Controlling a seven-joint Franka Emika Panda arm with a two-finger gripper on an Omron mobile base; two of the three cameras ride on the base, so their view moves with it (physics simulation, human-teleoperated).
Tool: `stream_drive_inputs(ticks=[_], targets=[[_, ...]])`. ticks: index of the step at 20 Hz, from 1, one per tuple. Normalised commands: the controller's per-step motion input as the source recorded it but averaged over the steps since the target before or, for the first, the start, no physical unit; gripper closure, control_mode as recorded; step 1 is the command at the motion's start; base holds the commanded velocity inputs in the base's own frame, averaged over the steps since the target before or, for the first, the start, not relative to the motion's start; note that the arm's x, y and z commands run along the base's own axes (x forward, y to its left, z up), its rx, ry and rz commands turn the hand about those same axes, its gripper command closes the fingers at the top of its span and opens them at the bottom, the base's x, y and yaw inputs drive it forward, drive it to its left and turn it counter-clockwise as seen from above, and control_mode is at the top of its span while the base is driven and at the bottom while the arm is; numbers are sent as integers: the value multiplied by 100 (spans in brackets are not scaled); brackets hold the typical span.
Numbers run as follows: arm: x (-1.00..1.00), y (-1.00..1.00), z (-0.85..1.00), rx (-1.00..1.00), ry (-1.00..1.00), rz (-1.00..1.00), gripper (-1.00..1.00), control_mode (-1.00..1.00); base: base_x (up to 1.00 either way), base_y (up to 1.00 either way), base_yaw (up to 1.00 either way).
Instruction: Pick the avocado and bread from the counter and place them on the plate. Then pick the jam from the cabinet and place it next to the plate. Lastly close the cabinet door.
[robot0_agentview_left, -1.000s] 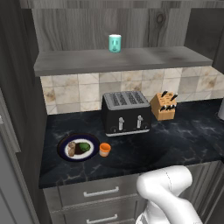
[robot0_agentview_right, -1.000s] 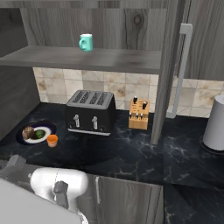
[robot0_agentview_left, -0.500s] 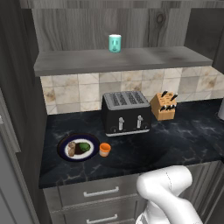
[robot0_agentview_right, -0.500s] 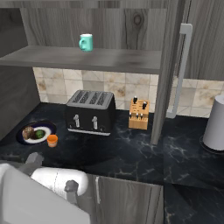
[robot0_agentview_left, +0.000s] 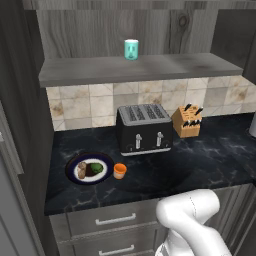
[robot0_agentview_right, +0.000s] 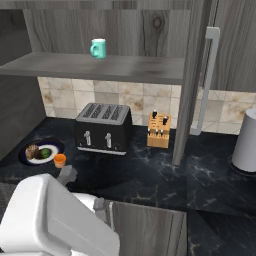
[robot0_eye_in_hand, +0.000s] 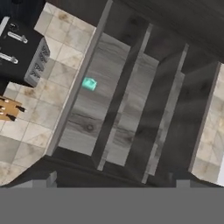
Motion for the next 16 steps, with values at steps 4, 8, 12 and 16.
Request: stream_drive_inputs(ticks=[4,8,12,16], targets=[[31,-18,-39,4,-6,0,-100,-100,0,0,0],[33,-7,-50,1,-3,0,-100,-100,0,0,0],[38,-10,-40,2,-4,0,-100,-100,0,0,0],[45,-20,-33,7,-2,0,-100,-100,0,0,0]])
